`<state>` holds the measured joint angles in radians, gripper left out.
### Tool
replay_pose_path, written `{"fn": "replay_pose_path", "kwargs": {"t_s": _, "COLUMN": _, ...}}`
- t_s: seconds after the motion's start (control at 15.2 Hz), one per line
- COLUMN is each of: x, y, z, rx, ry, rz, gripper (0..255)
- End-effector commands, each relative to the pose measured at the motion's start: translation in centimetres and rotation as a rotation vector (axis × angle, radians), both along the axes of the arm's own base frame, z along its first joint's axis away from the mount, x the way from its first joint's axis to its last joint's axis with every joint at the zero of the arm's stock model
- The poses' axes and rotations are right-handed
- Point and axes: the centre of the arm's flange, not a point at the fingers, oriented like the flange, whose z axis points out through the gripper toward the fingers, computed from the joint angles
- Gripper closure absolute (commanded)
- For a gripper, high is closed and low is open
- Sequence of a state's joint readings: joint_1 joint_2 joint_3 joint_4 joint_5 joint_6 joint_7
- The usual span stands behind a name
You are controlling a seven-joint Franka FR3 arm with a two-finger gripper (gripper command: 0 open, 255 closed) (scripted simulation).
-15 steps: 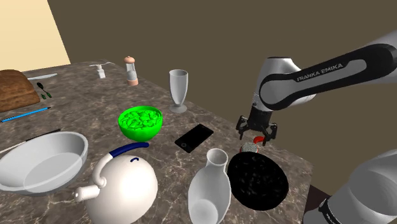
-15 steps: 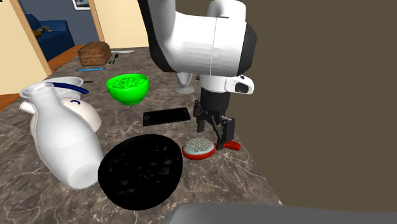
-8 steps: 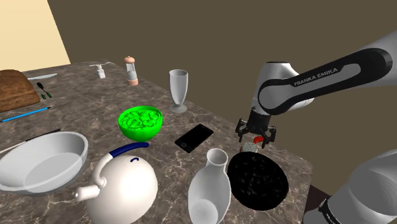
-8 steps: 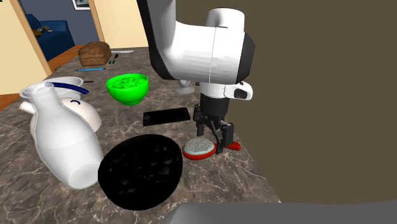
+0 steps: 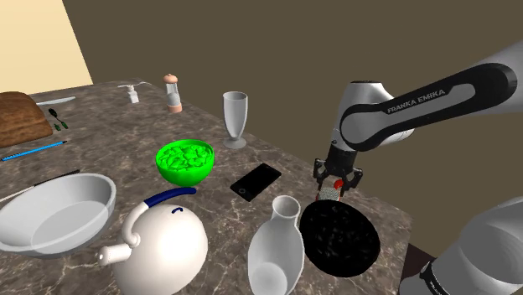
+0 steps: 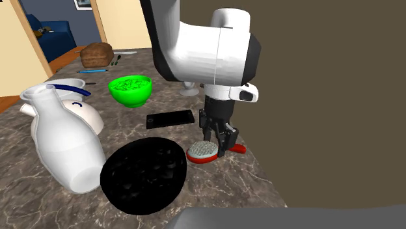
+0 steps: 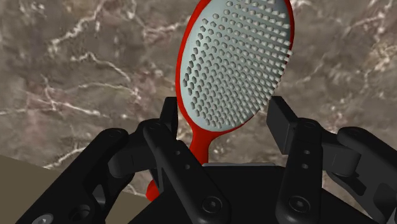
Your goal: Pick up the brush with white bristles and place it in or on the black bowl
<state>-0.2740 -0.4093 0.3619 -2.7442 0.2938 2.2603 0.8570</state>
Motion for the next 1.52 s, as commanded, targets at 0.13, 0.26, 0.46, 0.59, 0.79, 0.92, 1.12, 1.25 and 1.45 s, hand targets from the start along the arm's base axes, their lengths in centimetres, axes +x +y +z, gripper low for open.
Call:
{"fn": "replay_pose_path", "kwargs": {"t_s": 0.13, "x": 0.0, "y": 0.0, "z": 0.0, "rx": 0.0, "ry": 0.001, "rz": 0.0, "gripper": 255}}
{"fn": "replay_pose_path", "kwargs": {"t_s": 0.26, "x": 0.0, "y": 0.0, "z": 0.5, "rx": 0.0, "ry": 0.001, "rz": 0.0, "gripper": 255}}
{"fn": "replay_pose_path", "kwargs": {"t_s": 0.46, "x": 0.0, "y": 0.0, "z": 2.1, "rx": 0.0, "ry": 0.001, "rz": 0.0, "gripper": 255}}
{"fn": "replay_pose_path", "kwargs": {"t_s": 0.59, "x": 0.0, "y": 0.0, "z": 3.1, "rx": 0.0, "ry": 0.001, "rz": 0.0, "gripper": 255}}
{"fn": "replay_pose_path", "kwargs": {"t_s": 0.79, "x": 0.0, "y": 0.0, "z": 4.7, "rx": 0.0, "ry": 0.001, "rz": 0.0, "gripper": 255}}
{"fn": "replay_pose_path", "kwargs": {"t_s": 0.92, "x": 0.0, "y": 0.0, "z": 5.8, "rx": 0.0, "ry": 0.001, "rz": 0.0, "gripper": 255}}
{"fn": "replay_pose_path", "kwargs": {"t_s": 1.12, "x": 0.0, "y": 0.0, "z": 7.4, "rx": 0.0, "ry": 0.001, "rz": 0.0, "gripper": 255}}
{"fn": "replay_pose_path", "kwargs": {"t_s": 1.25, "x": 0.0, "y": 0.0, "z": 8.4, "rx": 0.0, "ry": 0.001, "rz": 0.0, "gripper": 255}}
{"fn": "replay_pose_path", "kwargs": {"t_s": 1.45, "x": 0.0, "y": 0.0, "z": 10.0, "rx": 0.0, "ry": 0.001, "rz": 0.0, "gripper": 255}}
